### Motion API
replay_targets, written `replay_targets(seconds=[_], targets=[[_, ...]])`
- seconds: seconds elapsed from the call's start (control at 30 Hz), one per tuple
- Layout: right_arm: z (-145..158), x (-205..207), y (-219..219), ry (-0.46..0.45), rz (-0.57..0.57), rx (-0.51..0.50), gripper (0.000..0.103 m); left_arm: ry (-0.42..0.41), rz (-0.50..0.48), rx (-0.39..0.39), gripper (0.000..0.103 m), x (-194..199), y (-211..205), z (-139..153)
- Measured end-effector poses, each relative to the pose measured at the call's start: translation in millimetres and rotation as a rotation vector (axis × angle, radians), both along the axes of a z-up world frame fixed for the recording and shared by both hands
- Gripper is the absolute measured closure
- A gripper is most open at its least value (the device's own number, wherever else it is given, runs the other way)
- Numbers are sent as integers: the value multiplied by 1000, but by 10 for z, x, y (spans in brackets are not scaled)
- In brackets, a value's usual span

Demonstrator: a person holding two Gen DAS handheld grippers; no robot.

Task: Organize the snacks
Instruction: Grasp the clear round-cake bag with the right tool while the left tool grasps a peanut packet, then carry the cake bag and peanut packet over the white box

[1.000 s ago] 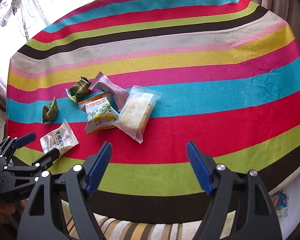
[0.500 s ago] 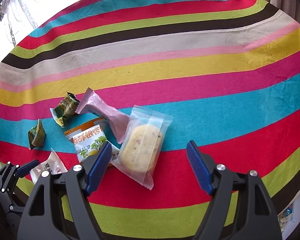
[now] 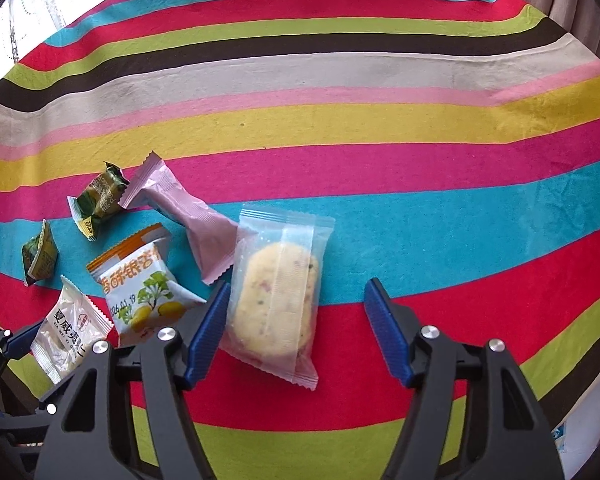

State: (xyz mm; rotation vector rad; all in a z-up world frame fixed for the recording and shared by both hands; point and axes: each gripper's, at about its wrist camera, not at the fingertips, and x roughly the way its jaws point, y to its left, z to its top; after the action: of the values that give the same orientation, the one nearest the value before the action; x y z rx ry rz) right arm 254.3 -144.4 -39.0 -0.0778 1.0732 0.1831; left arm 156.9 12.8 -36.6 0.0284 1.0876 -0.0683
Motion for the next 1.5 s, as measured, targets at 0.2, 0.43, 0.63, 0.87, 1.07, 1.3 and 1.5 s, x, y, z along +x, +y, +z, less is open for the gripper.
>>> replay_targets(seconds=[0.2,0.43,0.63,0.87,1.07,1.3,1.5], targets=[[22,-56,-84,-7,4,7,67,-4,20,-3,51,-60,-13,58],[161,-269,-232,-34,19,40,67,-27,65,-26,51,-162,-21,191],[282,-465,-455,-52,25,54,67,-50,74,-37,51,-254,-194,325],[397,-655,-824,-55,15,89,67,-63,47,-44,51,-288,-558,426],[457,-830,-1223,-58,-7,115,67,-68,9,-51,51,-303,-965,485],[489,-995,-1787,-72,-74,144,67,-66,-75,-44,51,-268,-1541,532],[403,-1153,-2330,-68,-146,153,67,-54,-168,-60,51,-292,-2090,568]])
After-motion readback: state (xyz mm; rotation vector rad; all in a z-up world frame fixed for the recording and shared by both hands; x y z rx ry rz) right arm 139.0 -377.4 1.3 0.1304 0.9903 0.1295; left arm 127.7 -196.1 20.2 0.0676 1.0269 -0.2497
